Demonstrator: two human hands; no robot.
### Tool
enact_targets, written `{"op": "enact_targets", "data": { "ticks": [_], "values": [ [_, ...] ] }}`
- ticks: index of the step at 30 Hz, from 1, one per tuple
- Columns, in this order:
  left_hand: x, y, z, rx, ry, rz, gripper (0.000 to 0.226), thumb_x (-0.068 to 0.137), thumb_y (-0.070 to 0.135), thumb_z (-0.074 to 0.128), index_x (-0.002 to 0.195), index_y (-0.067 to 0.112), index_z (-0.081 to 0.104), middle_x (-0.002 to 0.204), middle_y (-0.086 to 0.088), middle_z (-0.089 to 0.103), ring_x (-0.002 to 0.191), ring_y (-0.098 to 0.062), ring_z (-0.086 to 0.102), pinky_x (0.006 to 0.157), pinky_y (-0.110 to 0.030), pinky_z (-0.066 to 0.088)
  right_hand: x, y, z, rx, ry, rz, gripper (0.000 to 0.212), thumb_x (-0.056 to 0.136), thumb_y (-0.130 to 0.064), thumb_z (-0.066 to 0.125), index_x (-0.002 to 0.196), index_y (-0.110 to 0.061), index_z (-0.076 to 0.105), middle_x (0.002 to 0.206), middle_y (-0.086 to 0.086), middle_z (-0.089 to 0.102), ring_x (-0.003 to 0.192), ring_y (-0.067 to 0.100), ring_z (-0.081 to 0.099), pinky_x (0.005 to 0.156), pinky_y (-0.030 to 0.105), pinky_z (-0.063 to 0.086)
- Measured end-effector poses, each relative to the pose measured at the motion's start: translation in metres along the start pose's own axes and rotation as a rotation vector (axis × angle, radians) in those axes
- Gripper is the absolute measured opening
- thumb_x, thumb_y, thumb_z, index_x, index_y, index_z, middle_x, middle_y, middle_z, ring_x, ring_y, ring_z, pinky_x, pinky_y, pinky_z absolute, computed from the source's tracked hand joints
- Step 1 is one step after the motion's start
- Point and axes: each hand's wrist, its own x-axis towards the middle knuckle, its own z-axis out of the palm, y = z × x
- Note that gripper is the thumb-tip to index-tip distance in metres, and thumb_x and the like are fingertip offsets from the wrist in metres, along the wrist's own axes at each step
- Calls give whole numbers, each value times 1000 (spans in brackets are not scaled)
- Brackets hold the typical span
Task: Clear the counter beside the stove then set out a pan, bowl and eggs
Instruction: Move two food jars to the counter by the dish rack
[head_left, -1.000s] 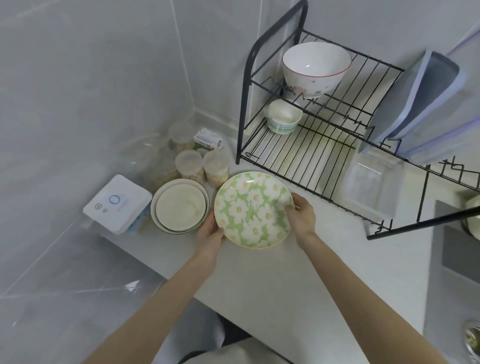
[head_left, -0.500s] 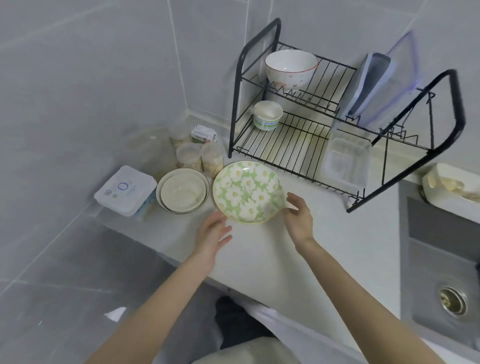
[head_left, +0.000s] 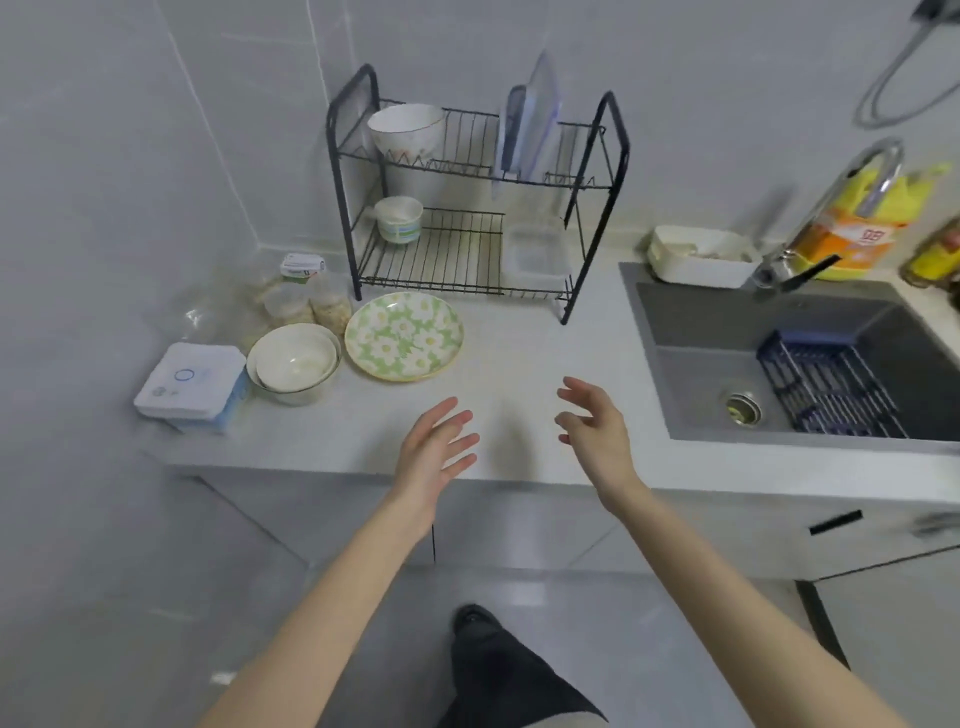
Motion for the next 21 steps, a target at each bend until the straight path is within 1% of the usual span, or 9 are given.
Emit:
{"op": "enact_targets", "data": {
  "ticks": [4, 6, 9, 11, 13, 16, 18, 19, 21],
  "values": [
    [-14, -12, 47, 115, -144, -14, 27, 96, 16, 54, 121, 25, 58, 120, 1, 65, 107, -20, 65, 86, -31, 53, -31, 7, -52, 34, 136, 3, 45, 88, -2, 50, 124, -28, 54, 115, -12, 62, 88, 10, 61, 83, 36, 54],
    [-23, -22, 81, 173, -241, -29, 28, 96, 17, 55, 122, 25, 57, 121, 1, 65, 108, -21, 64, 86, -31, 53, -50, 14, -88, 48, 231, 5, 45, 89, 0, 50, 125, -26, 54, 116, -11, 62, 89, 12, 62, 84, 37, 54],
    [-38, -36, 129, 229, -360, -38, 28, 96, 16, 54, 123, 23, 57, 121, 0, 64, 109, -23, 63, 90, -33, 53, -76, 25, -136, 46, 345, -1, 42, 90, 0, 50, 125, -24, 53, 117, -8, 61, 98, 17, 61, 87, 39, 54],
    [-52, -50, 165, 271, -447, -52, 28, 96, 17, 55, 123, 23, 57, 120, 0, 64, 108, -22, 63, 91, -33, 52, -97, 32, -173, 41, 419, 6, 42, 91, -2, 50, 126, -25, 52, 120, -8, 60, 100, 17, 60, 88, 38, 54],
    [-67, -66, 201, 306, -533, -69, 29, 95, 18, 56, 124, 22, 57, 120, 0, 64, 105, -21, 64, 89, -31, 53, -118, 40, -208, 53, 506, 25, 43, 91, -2, 49, 128, -26, 52, 123, -6, 59, 97, 17, 60, 87, 38, 54],
    [-97, -97, 257, 372, -650, -111, 31, 95, 18, 58, 125, 21, 57, 120, 1, 65, 100, -18, 63, 85, -30, 53, -156, 56, -264, 89, 662, 49, 43, 90, -1, 49, 127, -23, 53, 122, -4, 60, 88, 17, 59, 86, 41, 53],
    [-121, -120, 293, 417, -718, -136, 31, 96, 17, 56, 126, 20, 56, 116, 2, 64, 99, -18, 62, 86, -31, 52, -187, 68, -302, 95, 741, 67, 43, 90, -1, 49, 128, -22, 53, 122, -4, 61, 85, 16, 58, 86, 40, 53],
    [-133, -131, 309, 434, -746, -143, 30, 96, 17, 56, 126, 20, 56, 114, 2, 64, 99, -18, 61, 86, -31, 52, -201, 73, -318, 97, 770, 77, 43, 90, -1, 49, 128, -21, 53, 123, -4, 60, 85, 18, 59, 85, 40, 53],
    [-160, -154, 340, 469, -808, -155, 31, 96, 17, 55, 127, 18, 55, 114, 1, 63, 98, -17, 61, 84, -29, 52, -231, 84, -353, 95, 831, 94, 43, 91, -1, 49, 129, -20, 52, 124, -4, 60, 91, 27, 61, 86, 41, 54]
  ]
}}
